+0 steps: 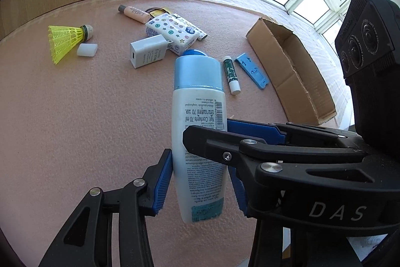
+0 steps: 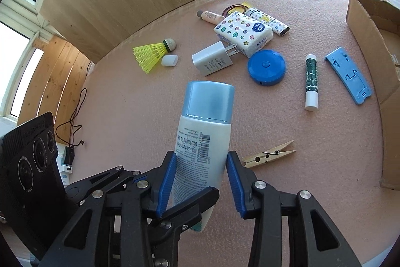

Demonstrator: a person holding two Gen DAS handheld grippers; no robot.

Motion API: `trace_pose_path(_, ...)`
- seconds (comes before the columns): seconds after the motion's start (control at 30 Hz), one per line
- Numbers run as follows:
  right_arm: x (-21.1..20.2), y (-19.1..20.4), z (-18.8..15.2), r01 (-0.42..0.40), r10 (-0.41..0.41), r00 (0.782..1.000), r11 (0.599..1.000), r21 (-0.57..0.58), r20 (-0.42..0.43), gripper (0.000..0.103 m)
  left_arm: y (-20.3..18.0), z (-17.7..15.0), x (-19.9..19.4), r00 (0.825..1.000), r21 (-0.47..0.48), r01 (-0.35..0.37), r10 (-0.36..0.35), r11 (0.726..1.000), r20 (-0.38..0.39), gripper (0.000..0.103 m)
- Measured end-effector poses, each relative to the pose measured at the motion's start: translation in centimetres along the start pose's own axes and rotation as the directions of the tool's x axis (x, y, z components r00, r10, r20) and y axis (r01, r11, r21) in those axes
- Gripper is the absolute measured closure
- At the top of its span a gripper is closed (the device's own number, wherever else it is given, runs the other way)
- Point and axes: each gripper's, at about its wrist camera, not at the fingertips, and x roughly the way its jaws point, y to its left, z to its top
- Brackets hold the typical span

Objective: Organize objects
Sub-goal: 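Carry the lotion bottle into the cardboard box and open the right gripper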

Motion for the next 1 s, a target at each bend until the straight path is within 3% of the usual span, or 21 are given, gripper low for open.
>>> trace_pose_path(0.3, -6.0, -4.3, 0.9, 0.037, -0.042, 0.994, 0.998, 0.048, 0.099, 0.065, -7.0, 3.3, 0.4, 0.999, 0.101, 0.040, -0.043, 0.994, 0.029, 0.055)
trace_pose_path(0.7, -12.7, -12.9, 1.0, 0.129, -0.154, 0.968, 0.982, 0.136, 0.196, 0.065, -18.9, 8.2, 5.6, 0.992, 0.225, 0.111, -0.120, 0.968, 0.025, 0.055)
trace_pose_path(1.0, -15.3, -17.2, 1.5, 0.170, -0.209, 0.953, 0.968, 0.186, 0.218, 0.065, -24.4, 10.6, 8.9, 0.990, 0.266, 0.136, -0.142, 0.954, 0.004, 0.055)
